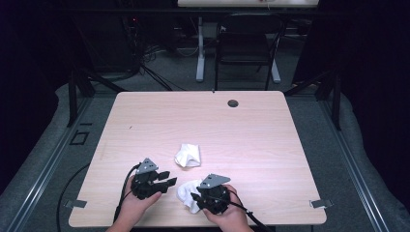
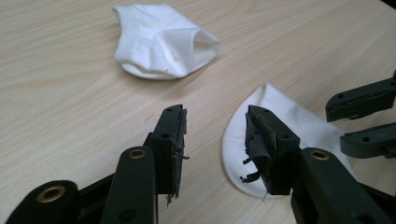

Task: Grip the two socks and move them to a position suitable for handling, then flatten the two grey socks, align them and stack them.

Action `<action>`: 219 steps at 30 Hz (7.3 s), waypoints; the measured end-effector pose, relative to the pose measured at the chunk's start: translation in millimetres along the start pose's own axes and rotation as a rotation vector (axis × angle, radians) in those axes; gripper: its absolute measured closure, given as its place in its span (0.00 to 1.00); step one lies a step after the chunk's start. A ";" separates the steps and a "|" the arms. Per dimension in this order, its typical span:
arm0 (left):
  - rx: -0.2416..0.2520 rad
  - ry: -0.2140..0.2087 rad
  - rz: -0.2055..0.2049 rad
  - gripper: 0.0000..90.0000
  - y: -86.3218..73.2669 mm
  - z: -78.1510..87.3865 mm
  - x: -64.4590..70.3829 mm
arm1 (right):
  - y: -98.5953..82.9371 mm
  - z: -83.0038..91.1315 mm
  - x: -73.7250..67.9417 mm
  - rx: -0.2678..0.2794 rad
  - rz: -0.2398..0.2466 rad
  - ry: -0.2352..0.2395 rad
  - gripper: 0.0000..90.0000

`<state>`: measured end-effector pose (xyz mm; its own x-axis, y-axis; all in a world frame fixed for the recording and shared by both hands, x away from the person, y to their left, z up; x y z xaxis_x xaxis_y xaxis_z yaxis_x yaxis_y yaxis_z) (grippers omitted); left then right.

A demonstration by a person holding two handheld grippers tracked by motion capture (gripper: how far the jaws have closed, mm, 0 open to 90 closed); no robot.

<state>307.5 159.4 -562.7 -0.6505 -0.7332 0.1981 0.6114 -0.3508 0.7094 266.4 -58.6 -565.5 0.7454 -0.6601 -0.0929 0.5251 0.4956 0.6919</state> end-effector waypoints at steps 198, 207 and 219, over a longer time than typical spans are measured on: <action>-0.095 0.013 0.009 0.70 -14.8 -6.8 -22.1 | 82.4 -48.0 45.1 -0.078 0.046 -0.105 0.84; -0.094 0.013 0.008 0.70 -15.3 -4.7 -24.8 | 91.1 -67.7 41.3 -0.100 0.049 -0.096 0.83; -0.087 0.013 0.016 0.70 -15.2 -3.3 -25.9 | 93.1 -84.0 41.6 -0.131 0.052 -0.110 0.82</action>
<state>316.6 181.8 -580.8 -0.6351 -0.7463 0.1995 0.6584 -0.3879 0.6450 380.8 7.5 -565.1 0.7270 -0.6862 0.0246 0.5418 0.5952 0.5935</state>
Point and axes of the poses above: each handheld gripper's, and its own axes: z roughly backward along the jaws, y roughly out of its top, x roughly to its right, the point moved 2 cm from there along -z, roughly forward along the jaws, and after that the axes turned 4 degrees about -x, right-handed, at the moved point
